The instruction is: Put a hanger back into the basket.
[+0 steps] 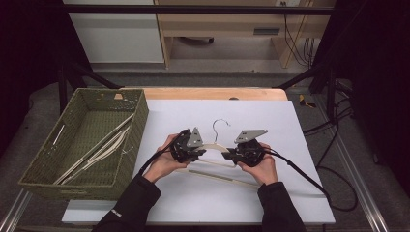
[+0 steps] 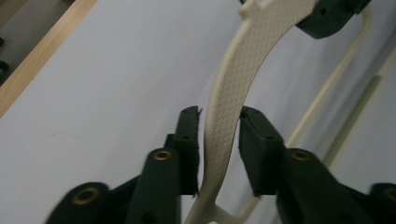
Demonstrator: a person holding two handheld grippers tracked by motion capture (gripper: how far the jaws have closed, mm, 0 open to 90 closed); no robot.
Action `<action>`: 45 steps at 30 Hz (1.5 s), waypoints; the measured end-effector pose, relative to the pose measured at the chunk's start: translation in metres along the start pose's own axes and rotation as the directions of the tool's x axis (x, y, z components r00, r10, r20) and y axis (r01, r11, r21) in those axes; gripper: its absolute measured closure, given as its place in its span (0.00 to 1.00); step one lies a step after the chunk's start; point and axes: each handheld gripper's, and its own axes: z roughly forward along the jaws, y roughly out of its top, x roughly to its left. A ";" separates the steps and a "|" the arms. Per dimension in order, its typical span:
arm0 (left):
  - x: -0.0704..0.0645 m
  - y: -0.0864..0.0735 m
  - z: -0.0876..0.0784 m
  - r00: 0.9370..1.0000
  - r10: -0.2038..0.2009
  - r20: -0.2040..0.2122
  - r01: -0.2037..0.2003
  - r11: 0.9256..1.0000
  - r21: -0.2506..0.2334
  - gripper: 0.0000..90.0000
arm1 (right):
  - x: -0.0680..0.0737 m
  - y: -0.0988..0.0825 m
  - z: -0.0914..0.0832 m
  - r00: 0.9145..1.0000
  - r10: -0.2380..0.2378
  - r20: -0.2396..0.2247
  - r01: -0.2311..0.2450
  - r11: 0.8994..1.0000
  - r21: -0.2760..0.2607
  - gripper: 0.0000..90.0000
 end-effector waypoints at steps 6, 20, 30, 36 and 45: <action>-0.006 -0.002 -0.031 0.998 -0.059 0.007 0.059 0.995 -0.083 0.46 | 0.013 -0.001 -0.016 0.993 -0.039 -0.109 0.035 0.999 -0.036 0.96; -0.018 -0.012 -0.068 0.989 -0.080 0.121 0.099 0.982 -0.159 0.42 | 0.041 0.004 -0.047 0.970 -0.155 -0.185 0.138 0.985 -0.101 0.97; -0.040 -0.019 -0.072 0.976 -0.047 0.212 0.078 0.987 -0.143 0.73 | 0.064 0.008 -0.045 0.937 -0.231 -0.263 0.215 0.972 -0.091 0.97; -0.044 -0.017 -0.073 0.977 -0.061 0.204 0.082 0.992 -0.094 0.81 | 0.065 0.007 -0.043 0.938 -0.232 -0.255 0.219 0.972 -0.078 0.96; -0.058 -0.014 -0.077 0.979 -0.054 0.194 0.077 0.990 -0.115 0.90 | 0.062 0.008 -0.048 0.960 -0.228 -0.166 0.217 0.973 -0.079 0.86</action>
